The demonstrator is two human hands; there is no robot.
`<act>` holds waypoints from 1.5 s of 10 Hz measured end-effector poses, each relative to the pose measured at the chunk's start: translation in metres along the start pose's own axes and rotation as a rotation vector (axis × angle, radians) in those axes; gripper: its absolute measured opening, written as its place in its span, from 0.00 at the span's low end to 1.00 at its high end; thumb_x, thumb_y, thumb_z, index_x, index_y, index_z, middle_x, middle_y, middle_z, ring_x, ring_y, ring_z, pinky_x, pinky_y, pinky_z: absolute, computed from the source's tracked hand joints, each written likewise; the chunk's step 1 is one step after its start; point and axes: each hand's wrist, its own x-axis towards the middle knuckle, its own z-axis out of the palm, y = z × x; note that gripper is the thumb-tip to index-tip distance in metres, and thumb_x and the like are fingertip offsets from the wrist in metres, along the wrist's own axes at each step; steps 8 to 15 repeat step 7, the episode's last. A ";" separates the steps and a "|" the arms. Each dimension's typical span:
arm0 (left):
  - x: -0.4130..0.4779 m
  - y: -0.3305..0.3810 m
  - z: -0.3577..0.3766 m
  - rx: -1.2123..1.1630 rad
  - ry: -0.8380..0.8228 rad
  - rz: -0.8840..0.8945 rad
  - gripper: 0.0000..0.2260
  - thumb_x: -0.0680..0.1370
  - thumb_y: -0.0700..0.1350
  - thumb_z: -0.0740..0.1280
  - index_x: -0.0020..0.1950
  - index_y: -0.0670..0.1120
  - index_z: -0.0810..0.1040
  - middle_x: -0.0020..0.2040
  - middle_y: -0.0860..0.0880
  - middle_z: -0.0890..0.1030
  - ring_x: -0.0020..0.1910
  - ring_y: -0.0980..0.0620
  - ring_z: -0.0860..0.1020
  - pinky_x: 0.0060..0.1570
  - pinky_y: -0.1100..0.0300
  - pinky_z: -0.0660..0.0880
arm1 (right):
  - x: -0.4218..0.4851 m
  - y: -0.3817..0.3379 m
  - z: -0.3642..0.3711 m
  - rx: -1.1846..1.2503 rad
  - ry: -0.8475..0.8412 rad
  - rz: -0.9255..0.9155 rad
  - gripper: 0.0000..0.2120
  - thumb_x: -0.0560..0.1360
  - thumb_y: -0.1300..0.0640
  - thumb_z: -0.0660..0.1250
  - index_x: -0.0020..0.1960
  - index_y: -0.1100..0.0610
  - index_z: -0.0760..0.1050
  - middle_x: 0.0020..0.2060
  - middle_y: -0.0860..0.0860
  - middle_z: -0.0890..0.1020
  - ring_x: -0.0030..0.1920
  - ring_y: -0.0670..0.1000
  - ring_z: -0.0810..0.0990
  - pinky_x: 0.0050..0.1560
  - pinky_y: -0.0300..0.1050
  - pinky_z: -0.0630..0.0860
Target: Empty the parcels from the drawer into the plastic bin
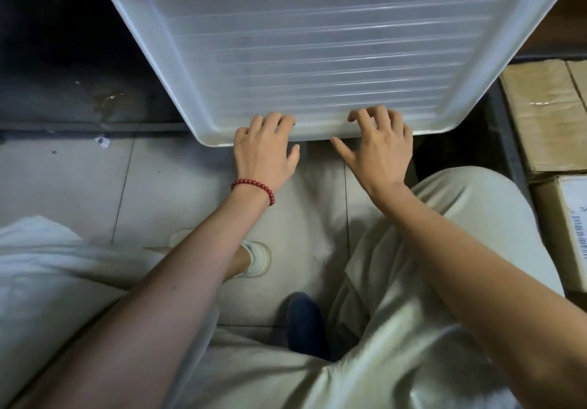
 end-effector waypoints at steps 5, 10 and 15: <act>0.008 0.014 -0.105 0.069 -0.552 -0.038 0.34 0.74 0.63 0.63 0.76 0.53 0.58 0.76 0.51 0.62 0.74 0.48 0.59 0.68 0.47 0.60 | 0.035 0.004 -0.112 0.083 -0.786 0.068 0.36 0.75 0.30 0.55 0.77 0.46 0.57 0.75 0.51 0.64 0.74 0.55 0.62 0.72 0.57 0.59; 0.030 0.020 -0.188 0.083 -0.312 -0.016 0.27 0.76 0.60 0.62 0.73 0.53 0.64 0.70 0.50 0.71 0.68 0.45 0.68 0.62 0.49 0.66 | 0.063 -0.014 -0.189 0.076 -0.546 -0.032 0.34 0.75 0.31 0.56 0.75 0.47 0.61 0.73 0.52 0.67 0.70 0.57 0.68 0.66 0.57 0.67; 0.030 0.020 -0.188 0.083 -0.312 -0.016 0.27 0.76 0.60 0.62 0.73 0.53 0.64 0.70 0.50 0.71 0.68 0.45 0.68 0.62 0.49 0.66 | 0.063 -0.014 -0.189 0.076 -0.546 -0.032 0.34 0.75 0.31 0.56 0.75 0.47 0.61 0.73 0.52 0.67 0.70 0.57 0.68 0.66 0.57 0.67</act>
